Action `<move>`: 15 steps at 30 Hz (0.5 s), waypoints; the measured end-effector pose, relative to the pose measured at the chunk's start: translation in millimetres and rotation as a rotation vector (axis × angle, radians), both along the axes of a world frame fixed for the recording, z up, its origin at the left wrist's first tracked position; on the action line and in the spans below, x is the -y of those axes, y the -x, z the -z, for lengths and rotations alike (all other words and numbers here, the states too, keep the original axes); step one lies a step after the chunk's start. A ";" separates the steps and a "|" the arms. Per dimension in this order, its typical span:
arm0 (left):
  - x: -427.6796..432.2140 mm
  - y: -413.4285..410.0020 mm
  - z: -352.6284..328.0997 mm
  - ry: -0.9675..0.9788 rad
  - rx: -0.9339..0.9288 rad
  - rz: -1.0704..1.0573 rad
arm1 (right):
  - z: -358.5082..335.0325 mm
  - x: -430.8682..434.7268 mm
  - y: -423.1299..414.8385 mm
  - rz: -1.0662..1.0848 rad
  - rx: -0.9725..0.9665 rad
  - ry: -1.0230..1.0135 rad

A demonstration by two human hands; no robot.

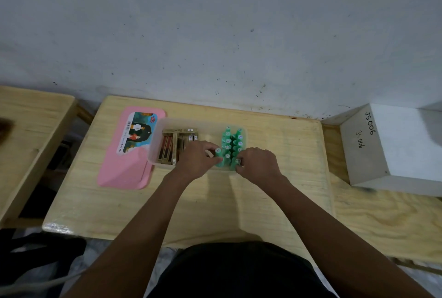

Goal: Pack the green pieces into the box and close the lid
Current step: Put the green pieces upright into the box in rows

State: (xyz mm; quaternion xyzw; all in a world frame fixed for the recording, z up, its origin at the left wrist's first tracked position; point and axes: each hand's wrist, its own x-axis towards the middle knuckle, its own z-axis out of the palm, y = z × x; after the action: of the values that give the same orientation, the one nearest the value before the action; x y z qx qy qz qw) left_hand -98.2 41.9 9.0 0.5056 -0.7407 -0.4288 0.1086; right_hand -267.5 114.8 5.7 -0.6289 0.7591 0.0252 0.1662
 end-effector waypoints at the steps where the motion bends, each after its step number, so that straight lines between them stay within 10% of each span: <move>1: -0.2 0.5 1.7 0.002 0.013 0.006 | -0.9 1.7 -0.3 0.008 -0.005 -0.008; 15: -4.0 17.0 13.3 0.027 0.118 0.101 | -4.3 -12.0 17.7 0.214 0.203 0.056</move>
State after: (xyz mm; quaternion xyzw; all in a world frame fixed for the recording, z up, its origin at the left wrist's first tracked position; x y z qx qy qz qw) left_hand -115.2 45.9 -4.3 0.4902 -0.7763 -0.3932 0.0500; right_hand -285.2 126.8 10.0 -0.5479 0.8016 -0.0777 0.2264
